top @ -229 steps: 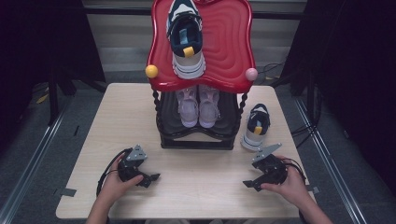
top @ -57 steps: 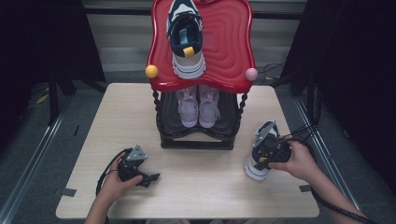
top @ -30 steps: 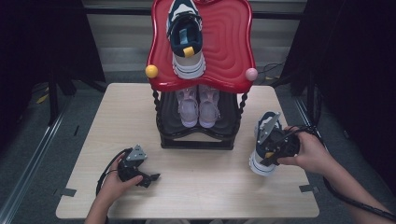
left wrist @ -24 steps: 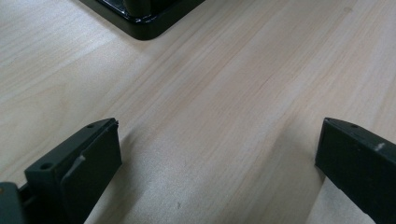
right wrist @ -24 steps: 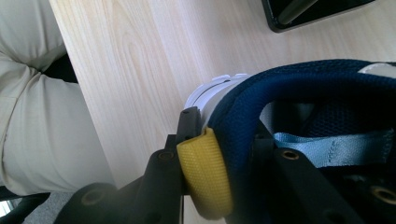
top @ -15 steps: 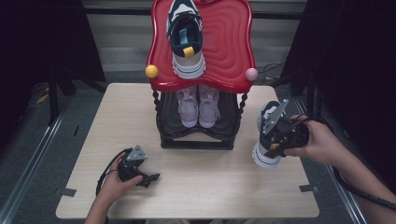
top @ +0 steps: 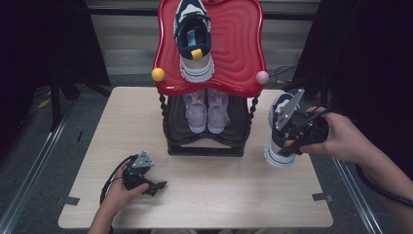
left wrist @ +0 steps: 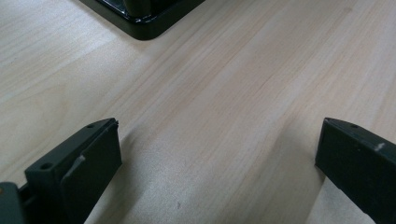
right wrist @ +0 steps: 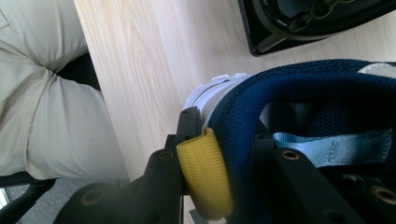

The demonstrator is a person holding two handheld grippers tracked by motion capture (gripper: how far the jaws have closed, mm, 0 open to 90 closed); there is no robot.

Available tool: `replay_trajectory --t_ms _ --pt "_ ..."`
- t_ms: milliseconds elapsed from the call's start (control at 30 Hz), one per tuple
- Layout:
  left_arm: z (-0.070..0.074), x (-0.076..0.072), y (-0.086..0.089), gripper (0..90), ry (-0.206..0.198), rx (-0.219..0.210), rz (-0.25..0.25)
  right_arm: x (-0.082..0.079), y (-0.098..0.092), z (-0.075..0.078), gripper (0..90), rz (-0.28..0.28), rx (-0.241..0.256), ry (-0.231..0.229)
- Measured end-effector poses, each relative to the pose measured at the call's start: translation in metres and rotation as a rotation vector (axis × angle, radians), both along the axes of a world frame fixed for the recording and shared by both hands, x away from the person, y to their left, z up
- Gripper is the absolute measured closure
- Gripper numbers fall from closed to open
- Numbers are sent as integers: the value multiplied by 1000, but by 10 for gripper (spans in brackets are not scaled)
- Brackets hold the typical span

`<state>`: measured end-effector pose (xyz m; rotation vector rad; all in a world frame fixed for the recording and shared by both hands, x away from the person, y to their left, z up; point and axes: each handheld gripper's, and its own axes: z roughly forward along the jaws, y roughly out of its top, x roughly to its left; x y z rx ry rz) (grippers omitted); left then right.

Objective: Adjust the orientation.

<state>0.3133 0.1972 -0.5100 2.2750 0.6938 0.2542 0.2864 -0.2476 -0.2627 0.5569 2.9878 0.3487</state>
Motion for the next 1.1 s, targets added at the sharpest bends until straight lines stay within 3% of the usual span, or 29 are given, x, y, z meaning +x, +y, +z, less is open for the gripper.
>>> replay_trajectory --t_ms 433,1100 --pt "0 0 0 0 0 0 0 4 -4 41 726 -10 -8 -14" --pt "0 0 0 0 4 3 -2 15 -5 85 723 -22 8 -53"
